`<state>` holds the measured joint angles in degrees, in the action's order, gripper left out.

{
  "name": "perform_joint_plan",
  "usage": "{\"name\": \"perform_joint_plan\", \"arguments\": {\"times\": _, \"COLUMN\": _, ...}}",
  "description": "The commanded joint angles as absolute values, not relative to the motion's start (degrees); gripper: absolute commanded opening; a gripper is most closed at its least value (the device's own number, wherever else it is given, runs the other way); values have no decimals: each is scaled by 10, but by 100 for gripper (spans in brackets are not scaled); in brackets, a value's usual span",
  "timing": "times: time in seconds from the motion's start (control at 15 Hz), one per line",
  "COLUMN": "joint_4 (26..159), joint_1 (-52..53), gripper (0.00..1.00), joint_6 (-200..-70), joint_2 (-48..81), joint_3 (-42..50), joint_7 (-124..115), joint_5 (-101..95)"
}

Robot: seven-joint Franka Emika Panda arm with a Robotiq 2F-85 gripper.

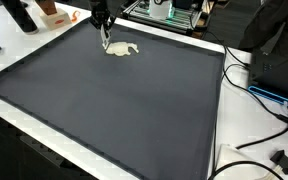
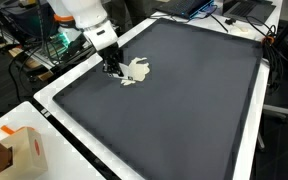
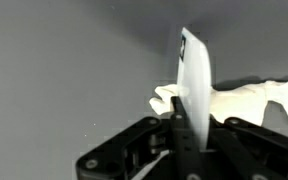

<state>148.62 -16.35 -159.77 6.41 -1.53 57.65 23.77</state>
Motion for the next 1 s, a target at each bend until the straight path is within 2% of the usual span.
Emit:
{"name": "perform_joint_plan", "arguments": {"times": 0.0, "joint_4": 1486, "joint_1": -164, "gripper": 4, "joint_6": -1598, "joint_2": 64, "joint_3": -15, "joint_7": 576, "joint_5": 238}}
{"name": "perform_joint_plan", "arguments": {"times": 0.53, "joint_4": 1500, "joint_1": -168, "gripper": 1, "joint_6": -1576, "joint_2": 30, "joint_3": -30, "joint_7": 620, "joint_5": 269}}
{"name": "perform_joint_plan", "arguments": {"times": 0.8, "joint_4": 1498, "joint_1": -171, "gripper": 1, "joint_6": -1492, "joint_2": -10, "joint_3": -40, "joint_7": 704, "joint_5": 339}}
{"name": "perform_joint_plan", "arguments": {"times": 0.93, "joint_4": 1489, "joint_1": -133, "gripper": 1, "joint_6": -1433, "joint_2": -22, "joint_3": 5, "joint_7": 741, "joint_5": 367}}
